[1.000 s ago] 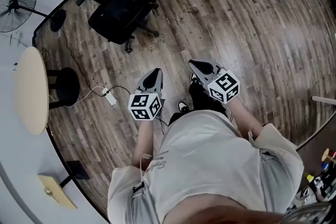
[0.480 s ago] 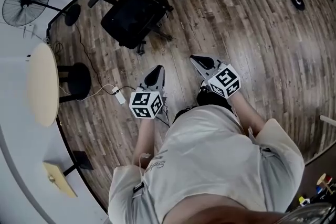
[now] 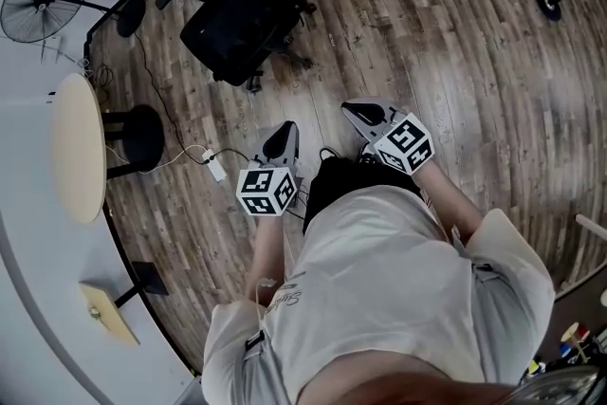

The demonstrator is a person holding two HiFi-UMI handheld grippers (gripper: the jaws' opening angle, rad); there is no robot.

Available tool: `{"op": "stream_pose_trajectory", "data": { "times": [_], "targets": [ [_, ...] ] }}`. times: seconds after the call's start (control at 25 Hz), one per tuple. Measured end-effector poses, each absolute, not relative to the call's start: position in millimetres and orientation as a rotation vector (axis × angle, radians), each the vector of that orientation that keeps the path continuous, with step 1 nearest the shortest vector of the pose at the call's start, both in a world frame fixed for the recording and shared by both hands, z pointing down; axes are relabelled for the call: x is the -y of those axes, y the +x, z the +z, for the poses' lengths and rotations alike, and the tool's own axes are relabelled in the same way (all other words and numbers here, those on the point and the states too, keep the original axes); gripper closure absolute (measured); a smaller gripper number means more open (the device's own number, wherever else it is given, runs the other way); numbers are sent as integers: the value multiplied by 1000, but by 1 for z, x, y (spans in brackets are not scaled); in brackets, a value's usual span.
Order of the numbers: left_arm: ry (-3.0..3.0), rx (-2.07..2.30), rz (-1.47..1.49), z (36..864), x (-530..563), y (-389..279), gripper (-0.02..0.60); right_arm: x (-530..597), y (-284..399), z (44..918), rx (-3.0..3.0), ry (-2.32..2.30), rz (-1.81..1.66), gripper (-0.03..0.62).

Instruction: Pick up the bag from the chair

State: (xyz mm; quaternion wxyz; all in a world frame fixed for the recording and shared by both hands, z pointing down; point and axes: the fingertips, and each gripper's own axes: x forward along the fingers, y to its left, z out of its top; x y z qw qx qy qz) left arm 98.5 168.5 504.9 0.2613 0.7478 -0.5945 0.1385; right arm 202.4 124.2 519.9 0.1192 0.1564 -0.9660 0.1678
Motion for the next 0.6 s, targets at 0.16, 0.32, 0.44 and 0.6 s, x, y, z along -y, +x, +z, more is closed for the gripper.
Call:
{"op": "stream_pose_trajectory", "data": {
  "times": [0.16, 0.32, 0.44, 0.6],
  "targets": [
    [2023, 1581, 405, 517, -153, 100, 549, -106, 197, 526, 2819, 438, 467, 599],
    [2029, 1554, 409, 524, -136, 98, 549, -96, 196, 533, 2801, 442, 504, 599],
    [2043, 1535, 397, 526, -115, 96, 549, -81, 197, 533, 2791, 478, 519, 599],
    [2079, 1505, 377, 522, -85, 100, 549, -61, 199, 533, 2766, 502, 508, 599]
  ]
}}
